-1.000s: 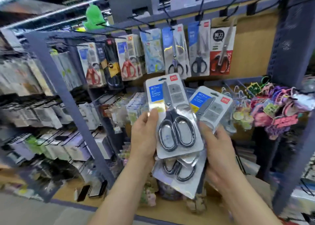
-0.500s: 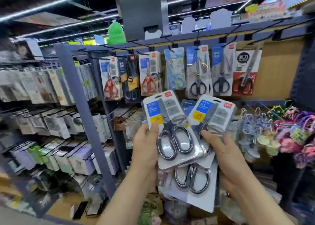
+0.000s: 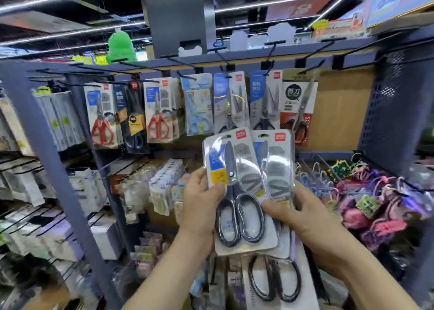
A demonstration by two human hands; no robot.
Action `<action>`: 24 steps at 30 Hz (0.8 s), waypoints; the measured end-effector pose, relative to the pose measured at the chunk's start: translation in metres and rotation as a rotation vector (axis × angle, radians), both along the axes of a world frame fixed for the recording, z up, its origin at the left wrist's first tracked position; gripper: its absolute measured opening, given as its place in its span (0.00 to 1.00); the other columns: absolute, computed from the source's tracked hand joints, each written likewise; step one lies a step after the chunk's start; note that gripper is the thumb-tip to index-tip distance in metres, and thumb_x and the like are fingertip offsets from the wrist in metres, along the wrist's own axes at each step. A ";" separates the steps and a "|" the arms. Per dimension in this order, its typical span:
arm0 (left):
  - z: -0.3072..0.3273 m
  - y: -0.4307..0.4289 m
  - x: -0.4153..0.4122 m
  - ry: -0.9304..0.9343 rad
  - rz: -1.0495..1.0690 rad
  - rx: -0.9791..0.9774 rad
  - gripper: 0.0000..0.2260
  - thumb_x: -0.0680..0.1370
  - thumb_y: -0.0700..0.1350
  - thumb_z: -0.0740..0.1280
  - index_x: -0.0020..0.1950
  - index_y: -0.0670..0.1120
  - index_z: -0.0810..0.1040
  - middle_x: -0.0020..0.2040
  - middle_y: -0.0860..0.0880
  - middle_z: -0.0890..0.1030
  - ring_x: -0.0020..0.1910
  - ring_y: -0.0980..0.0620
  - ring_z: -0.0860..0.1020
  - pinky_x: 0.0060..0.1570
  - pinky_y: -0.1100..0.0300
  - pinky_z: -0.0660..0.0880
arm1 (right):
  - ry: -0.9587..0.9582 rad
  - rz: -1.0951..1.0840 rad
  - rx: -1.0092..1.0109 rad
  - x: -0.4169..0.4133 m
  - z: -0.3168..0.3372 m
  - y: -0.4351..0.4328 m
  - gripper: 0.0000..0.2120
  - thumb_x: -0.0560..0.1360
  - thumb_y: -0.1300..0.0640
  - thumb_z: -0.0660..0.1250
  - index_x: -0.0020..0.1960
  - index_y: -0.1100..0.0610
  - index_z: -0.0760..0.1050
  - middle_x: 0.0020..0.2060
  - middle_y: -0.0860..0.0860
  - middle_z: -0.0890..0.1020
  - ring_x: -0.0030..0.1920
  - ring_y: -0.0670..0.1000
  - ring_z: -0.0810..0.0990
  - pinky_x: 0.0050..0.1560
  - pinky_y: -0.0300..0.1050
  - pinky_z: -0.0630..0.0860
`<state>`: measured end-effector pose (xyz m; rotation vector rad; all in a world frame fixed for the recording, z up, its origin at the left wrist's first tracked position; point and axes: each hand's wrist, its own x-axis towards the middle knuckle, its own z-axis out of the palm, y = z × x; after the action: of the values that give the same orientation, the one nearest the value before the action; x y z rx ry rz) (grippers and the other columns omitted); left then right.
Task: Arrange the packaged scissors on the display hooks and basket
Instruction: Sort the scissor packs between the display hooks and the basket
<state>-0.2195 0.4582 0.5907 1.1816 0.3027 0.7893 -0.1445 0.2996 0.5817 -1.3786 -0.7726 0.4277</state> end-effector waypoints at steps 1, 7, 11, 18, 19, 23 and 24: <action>0.003 -0.007 0.011 -0.003 -0.021 -0.035 0.14 0.73 0.30 0.65 0.58 0.38 0.75 0.49 0.39 0.83 0.45 0.42 0.81 0.48 0.48 0.77 | 0.018 -0.001 0.014 0.010 0.001 -0.007 0.18 0.68 0.53 0.72 0.58 0.51 0.78 0.51 0.48 0.86 0.52 0.49 0.85 0.52 0.44 0.80; 0.019 -0.042 0.080 0.007 0.067 -0.015 0.13 0.62 0.37 0.64 0.46 0.42 0.74 0.39 0.43 0.78 0.38 0.47 0.75 0.40 0.53 0.71 | 0.171 -0.073 0.149 0.068 -0.007 -0.036 0.18 0.71 0.47 0.68 0.60 0.47 0.79 0.54 0.49 0.86 0.56 0.52 0.84 0.60 0.55 0.77; 0.015 -0.066 0.119 0.025 0.083 0.037 0.08 0.67 0.35 0.65 0.39 0.46 0.69 0.36 0.45 0.71 0.37 0.49 0.68 0.38 0.53 0.65 | 0.053 -0.083 0.108 0.100 -0.007 -0.060 0.20 0.69 0.43 0.66 0.59 0.46 0.76 0.53 0.45 0.85 0.54 0.46 0.84 0.54 0.45 0.79; 0.018 -0.083 0.170 0.072 -0.081 -0.033 0.02 0.77 0.38 0.68 0.48 0.42 0.77 0.41 0.43 0.84 0.40 0.44 0.82 0.44 0.49 0.79 | -0.002 -0.109 0.107 0.147 -0.012 -0.091 0.18 0.73 0.50 0.71 0.62 0.48 0.76 0.56 0.46 0.85 0.56 0.47 0.84 0.53 0.43 0.79; 0.025 -0.080 0.177 0.089 -0.110 -0.034 0.04 0.78 0.42 0.69 0.49 0.42 0.78 0.43 0.42 0.85 0.41 0.44 0.83 0.45 0.48 0.80 | -0.010 -0.108 0.109 0.150 -0.012 -0.094 0.18 0.72 0.50 0.70 0.61 0.48 0.77 0.54 0.46 0.85 0.55 0.47 0.84 0.51 0.41 0.80; 0.058 -0.067 0.207 0.115 -0.175 -0.002 0.14 0.77 0.44 0.70 0.60 0.38 0.78 0.49 0.39 0.85 0.43 0.43 0.84 0.45 0.46 0.82 | 0.002 -0.146 0.161 0.154 -0.015 -0.099 0.13 0.70 0.51 0.69 0.54 0.49 0.78 0.47 0.42 0.86 0.48 0.41 0.84 0.43 0.32 0.77; 0.064 -0.066 0.213 0.115 -0.186 0.018 0.13 0.77 0.42 0.70 0.59 0.38 0.78 0.46 0.40 0.85 0.39 0.45 0.84 0.41 0.48 0.83 | 0.026 -0.149 0.179 0.154 -0.017 -0.097 0.13 0.70 0.51 0.67 0.54 0.50 0.78 0.47 0.43 0.86 0.48 0.42 0.85 0.43 0.32 0.77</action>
<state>-0.0064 0.3918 0.6544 1.2551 0.2759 0.5641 0.0095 0.2022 0.5649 -1.2511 -0.6651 0.2529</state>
